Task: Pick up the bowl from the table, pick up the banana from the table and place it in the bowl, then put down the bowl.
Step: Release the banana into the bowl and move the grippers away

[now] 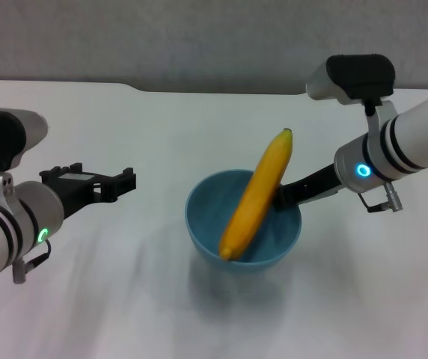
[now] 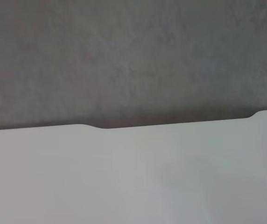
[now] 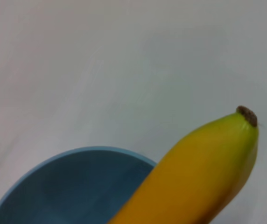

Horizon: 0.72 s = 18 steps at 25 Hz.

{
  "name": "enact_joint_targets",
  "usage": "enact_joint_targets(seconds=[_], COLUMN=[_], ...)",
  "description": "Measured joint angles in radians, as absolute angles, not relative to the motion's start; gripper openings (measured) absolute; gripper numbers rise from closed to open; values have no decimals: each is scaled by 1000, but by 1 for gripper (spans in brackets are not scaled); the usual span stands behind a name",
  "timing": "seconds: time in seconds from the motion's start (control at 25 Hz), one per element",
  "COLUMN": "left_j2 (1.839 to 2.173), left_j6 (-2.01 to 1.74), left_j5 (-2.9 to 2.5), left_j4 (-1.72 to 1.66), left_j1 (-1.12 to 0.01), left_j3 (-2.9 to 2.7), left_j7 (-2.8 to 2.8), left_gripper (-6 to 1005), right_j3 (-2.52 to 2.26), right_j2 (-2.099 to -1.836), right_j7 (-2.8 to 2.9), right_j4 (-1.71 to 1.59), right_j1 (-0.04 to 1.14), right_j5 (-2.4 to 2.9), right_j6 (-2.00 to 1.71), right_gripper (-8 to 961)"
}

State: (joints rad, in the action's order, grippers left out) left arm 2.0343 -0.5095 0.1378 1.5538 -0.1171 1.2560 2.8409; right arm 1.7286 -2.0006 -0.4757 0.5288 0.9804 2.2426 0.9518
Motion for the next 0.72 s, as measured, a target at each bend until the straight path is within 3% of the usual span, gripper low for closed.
enact_joint_targets(seconds=[0.72], left_j2=[2036], left_j6=[-476], left_j5=[147], left_j4=[1541], left_j1=[-121], left_j3=[1250], left_j7=[2837], left_gripper=[882], right_j3=[1673], right_j2=[-2019], right_j7=[-493], right_j4=[456], right_j1=[953], right_j5=[2189], right_j6=[895], right_gripper=[84])
